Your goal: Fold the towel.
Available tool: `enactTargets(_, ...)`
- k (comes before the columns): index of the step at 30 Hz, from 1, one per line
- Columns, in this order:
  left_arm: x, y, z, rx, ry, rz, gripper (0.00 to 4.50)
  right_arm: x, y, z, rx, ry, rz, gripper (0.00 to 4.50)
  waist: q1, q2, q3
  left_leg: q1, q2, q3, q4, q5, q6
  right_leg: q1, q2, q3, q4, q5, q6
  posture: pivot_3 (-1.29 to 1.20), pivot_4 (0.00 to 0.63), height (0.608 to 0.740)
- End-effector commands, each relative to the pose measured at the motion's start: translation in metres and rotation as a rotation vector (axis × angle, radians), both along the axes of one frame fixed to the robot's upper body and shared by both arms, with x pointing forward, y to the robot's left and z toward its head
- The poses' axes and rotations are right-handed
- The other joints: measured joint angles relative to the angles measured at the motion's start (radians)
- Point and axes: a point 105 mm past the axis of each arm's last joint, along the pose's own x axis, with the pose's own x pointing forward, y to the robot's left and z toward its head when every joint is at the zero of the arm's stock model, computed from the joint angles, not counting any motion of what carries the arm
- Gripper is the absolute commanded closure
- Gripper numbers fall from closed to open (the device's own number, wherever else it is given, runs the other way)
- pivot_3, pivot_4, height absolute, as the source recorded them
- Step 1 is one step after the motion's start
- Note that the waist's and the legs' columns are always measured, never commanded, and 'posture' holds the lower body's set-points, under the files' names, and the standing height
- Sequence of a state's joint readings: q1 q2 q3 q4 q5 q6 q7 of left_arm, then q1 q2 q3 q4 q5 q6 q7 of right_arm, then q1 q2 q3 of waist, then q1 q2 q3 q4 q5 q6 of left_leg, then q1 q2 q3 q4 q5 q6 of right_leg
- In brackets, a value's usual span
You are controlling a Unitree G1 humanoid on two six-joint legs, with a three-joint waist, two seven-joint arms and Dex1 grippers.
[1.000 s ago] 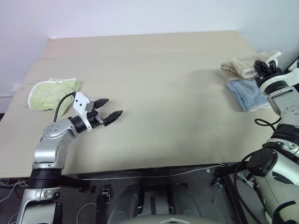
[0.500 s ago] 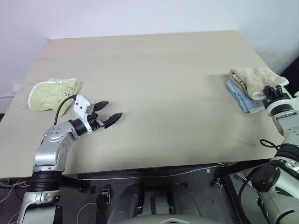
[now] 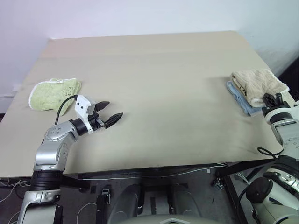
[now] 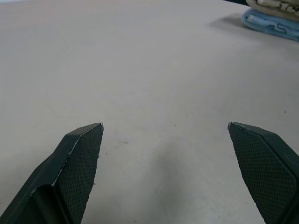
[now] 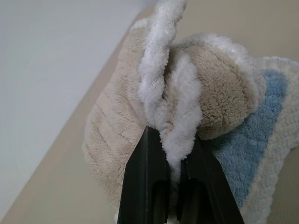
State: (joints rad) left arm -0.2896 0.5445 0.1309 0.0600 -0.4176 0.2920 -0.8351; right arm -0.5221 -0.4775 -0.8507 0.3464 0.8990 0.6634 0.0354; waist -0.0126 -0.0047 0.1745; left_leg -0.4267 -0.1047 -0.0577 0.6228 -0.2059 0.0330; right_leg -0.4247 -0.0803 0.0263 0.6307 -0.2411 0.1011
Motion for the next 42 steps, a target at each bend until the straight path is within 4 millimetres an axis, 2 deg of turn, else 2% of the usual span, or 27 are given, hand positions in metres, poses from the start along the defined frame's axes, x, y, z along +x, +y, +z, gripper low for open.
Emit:
enactTargets(1, 0.002, -0.002, 0.009, 0.009, -0.046, -0.008, 0.0, -0.003, -0.006, 0.01, -0.015, -0.022, -0.038, 4.24, 0.0, 0.0, 0.0, 0.0, 0.0, 0.0, 0.0, 0.0, 0.0, 0.0, 0.0, 0.0, 0.0, 0.0, 0.0, 0.0, 0.15, 0.74)
enactTargets(3, 0.001, -0.003, 0.008, 0.006, -0.044, -0.009, 0.0, -0.002, -0.007, 0.006, -0.013, -0.01, -0.043, 3.73, 0.0, 0.0, 0.0, 0.0, 0.0, 0.0, 0.0, 0.0, 0.0, 0.0, 0.0, 0.0, 0.0, 0.0, 0.0, 0.0, 0.15, 0.74)
enactTargets(9, 0.0, -0.005, 0.006, 0.002, -0.041, -0.007, 0.0, 0.004, -0.009, 0.008, -0.003, -0.011, -0.049, 1.7, 0.0, 0.0, 0.0, 0.0, 0.0, 0.0, 0.0, 0.0, 0.0, 0.0, 0.0, 0.0, 0.0, 0.0, 0.0, 0.0, 0.15, 0.74)
enactTargets(13, 0.0, -0.005, 0.006, -0.001, -0.044, -0.008, 0.0, 0.0, -0.018, 0.011, 0.043, -0.029, -0.068, 0.48, 0.0, 0.0, 0.0, 0.0, 0.0, 0.0, 0.0, 0.0, 0.0, 0.0, 0.0, 0.0, 0.0, 0.0, 0.0, 0.0, 0.15, 0.74)
enactTargets(20, -0.002, -0.008, 0.005, -0.019, -0.035, -0.027, 0.0, -0.024, -0.042, 0.028, 0.046, -0.059, -0.061, 0.48, 0.003, 0.0, 0.0, 0.0, 0.0, 0.0, 0.0, 0.0, 0.0, 0.001, 0.0, 0.0, 0.0, 0.0, 0.0, 0.0, 0.15, 0.74)
enactTargets(23, 0.003, -0.006, 0.013, -0.043, -0.082, -0.016, 0.0, -0.038, -0.046, 0.041, -0.023, -0.071, -0.027, 0.48, 0.003, 0.0, 0.0, 0.0, 0.0, 0.0, 0.0, 0.0, 0.0, 0.001, 0.0, 0.0, 0.0, 0.0, 0.0, 0.0, 0.15, 0.74)
enactTargets(25, 0.003, -0.007, 0.019, -0.069, -0.092, -0.024, 0.0, -0.045, -0.042, 0.048, -0.126, -0.053, 0.029, 0.48, 0.002, 0.0, 0.0, 0.0, 0.0, 0.0, 0.0, 0.0, 0.0, 0.001, 0.0, 0.0, 0.0, 0.0, 0.0, 0.0, 0.15, 0.74)
enactTargets(27, 0.0, -0.012, 0.023, -0.093, -0.087, -0.067, 0.0, -0.05, -0.029, 0.062, -0.325, -0.046, 0.123, 0.48, 0.002, 0.001, 0.0, 0.0, 0.0, 0.0, 0.001, 0.0, 0.0, 0.001, 0.0, 0.0, 0.0, 0.0, 0.0, 0.0, 0.15, 0.74)
enactTargets(30, -0.006, -0.016, 0.026, -0.066, -0.096, -0.122, 0.0, -0.056, 0.003, 0.086, -0.604, -0.087, 0.298, 0.48, -0.005, 0.004, -0.002, 0.0, 0.0, 0.001, 0.001, 0.0, 0.001, 0.001, 0.0, 0.0, 0.0, 0.0, 0.0, 0.0, 0.15, 0.74)
enactTargets(35, -0.012, -0.02, 0.026, -0.008, -0.101, -0.168, 0.0, -0.054, 0.056, 0.106, -0.762, -0.161, 0.595, 0.48, -0.001, 0.003, -0.002, 0.001, 0.003, 0.0, 0.006, 0.0, 0.001, 0.004, 0.002, -0.001, 0.001, 0.0, 0.0, 0.0, 0.15, 0.74)
enactTargets(40, -0.021, -0.022, 0.021, 0.076, -0.119, -0.2, 0.0, -0.046, 0.134, 0.093, -0.9, -0.22, 0.925, 0.48, 0.001, 0.003, -0.002, 0.0, 0.003, 0.0, 0.008, -0.001, 0.001, 0.005, 0.0, -0.001, -0.001, -0.002, -0.004, 0.0, 0.15, 0.74)
enactTargets(42, -0.026, -0.021, 0.019, 0.108, -0.123, -0.204, 0.0, -0.043, 0.156, 0.083, -0.915, -0.233, 1.011, 0.48, 0.002, 0.003, -0.002, -0.001, 0.003, 0.0, 0.006, -0.001, 0.001, 0.004, 0.0, -0.001, -0.002, -0.003, -0.004, 0.0, 0.15, 0.74)
